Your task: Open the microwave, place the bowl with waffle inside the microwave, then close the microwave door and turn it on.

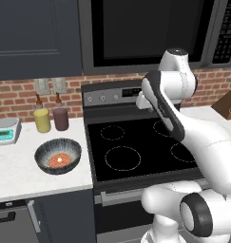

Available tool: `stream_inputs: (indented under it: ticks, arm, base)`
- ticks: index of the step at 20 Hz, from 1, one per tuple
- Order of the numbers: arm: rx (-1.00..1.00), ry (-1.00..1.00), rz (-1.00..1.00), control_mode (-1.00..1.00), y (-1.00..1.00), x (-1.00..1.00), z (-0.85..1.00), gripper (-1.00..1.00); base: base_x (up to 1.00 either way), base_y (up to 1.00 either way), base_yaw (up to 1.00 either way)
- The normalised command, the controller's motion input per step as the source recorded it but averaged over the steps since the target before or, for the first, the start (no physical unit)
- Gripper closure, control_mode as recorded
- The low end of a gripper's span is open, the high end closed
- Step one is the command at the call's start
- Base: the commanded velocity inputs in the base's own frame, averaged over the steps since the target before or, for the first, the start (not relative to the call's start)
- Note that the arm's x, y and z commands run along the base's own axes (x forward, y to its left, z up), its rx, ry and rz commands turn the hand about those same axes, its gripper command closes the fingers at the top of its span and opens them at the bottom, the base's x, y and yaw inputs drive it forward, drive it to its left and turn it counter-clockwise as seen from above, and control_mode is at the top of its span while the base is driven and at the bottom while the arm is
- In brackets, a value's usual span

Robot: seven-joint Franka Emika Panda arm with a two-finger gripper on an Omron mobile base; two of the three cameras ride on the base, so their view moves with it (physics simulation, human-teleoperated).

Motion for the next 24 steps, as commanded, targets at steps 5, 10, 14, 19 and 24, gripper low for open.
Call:
stream_inputs:
  ticks: [5, 10, 14, 19, 24]
  arm:
    - [0.01, -0.19, 0.00, -1.00, -0.05, -0.50, 0.00, -1.00]
    - [0.08, -0.42, 0.00, -1.00, -0.42, -1.00, 0.00, -1.00]
    - [0.05, -0.66, 0.00, -1.00, -0.56, -0.74, 0.05, -1.00]
    - [0.02, -0.17, 0.00, -1.00, -0.16, -0.09, -0.03, -1.00]
    - [0.00, -0.12, -0.06, -1.00, -0.40, -0.13, 0.08, -1.00]
  base:
    - [0.00, 0.00, 0.00]
    - [0.00, 0.00, 0.00]
    - [0.00, 0.00, 0.00]
    - [0.00, 0.00, 0.00]
    - [0.00, 0.00, 0.00]
